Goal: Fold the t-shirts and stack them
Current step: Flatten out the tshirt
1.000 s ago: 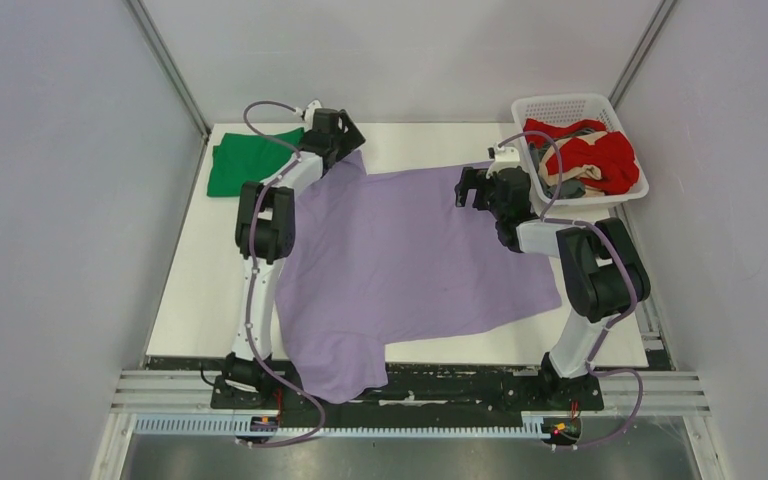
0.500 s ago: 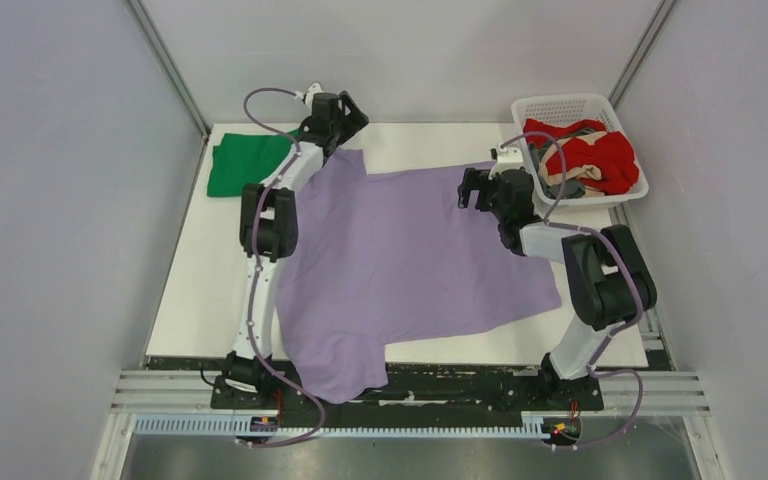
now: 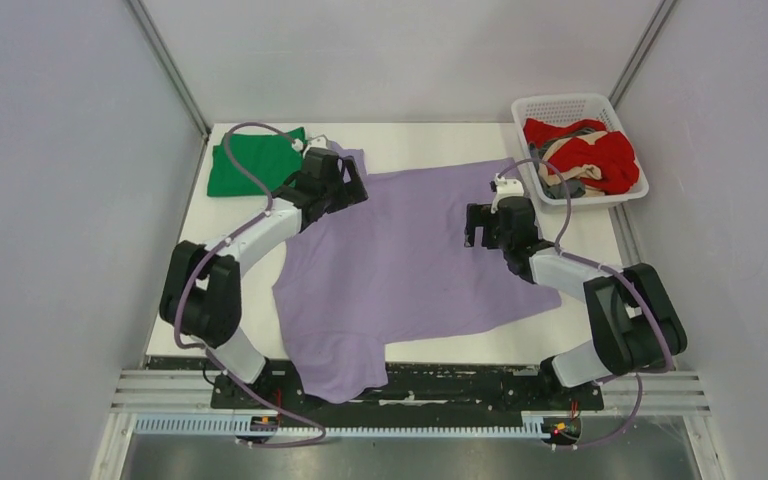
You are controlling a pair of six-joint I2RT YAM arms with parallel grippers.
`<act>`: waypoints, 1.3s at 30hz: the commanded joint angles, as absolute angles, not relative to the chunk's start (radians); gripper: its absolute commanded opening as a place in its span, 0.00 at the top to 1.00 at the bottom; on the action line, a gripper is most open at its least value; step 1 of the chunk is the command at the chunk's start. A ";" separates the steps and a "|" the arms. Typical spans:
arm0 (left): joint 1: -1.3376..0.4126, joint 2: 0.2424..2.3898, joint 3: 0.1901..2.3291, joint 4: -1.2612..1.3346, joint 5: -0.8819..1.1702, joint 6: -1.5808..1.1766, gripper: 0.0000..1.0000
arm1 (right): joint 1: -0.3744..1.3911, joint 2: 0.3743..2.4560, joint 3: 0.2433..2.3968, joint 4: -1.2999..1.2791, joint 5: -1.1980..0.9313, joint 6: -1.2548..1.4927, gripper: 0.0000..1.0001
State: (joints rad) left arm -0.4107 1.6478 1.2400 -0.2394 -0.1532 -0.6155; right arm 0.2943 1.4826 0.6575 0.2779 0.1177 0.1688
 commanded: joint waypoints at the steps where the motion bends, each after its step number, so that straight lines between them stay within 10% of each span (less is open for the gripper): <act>1: -0.360 1.702 1.096 -0.205 -0.151 -0.621 0.00 | 0.322 1.453 0.609 0.153 0.155 0.190 0.02; 27: -0.189 2.236 1.658 -0.404 -0.122 -0.617 0.00 | 0.483 1.432 0.492 0.144 0.277 0.450 0.02; 39: -0.284 1.690 1.369 -0.416 -0.143 -0.619 0.00 | 0.477 1.142 0.503 0.095 0.412 0.447 0.02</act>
State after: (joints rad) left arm -0.2146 1.9934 1.5040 -0.3985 -0.1024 -0.6395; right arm 0.4805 1.2282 0.5198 0.1112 0.3660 0.4171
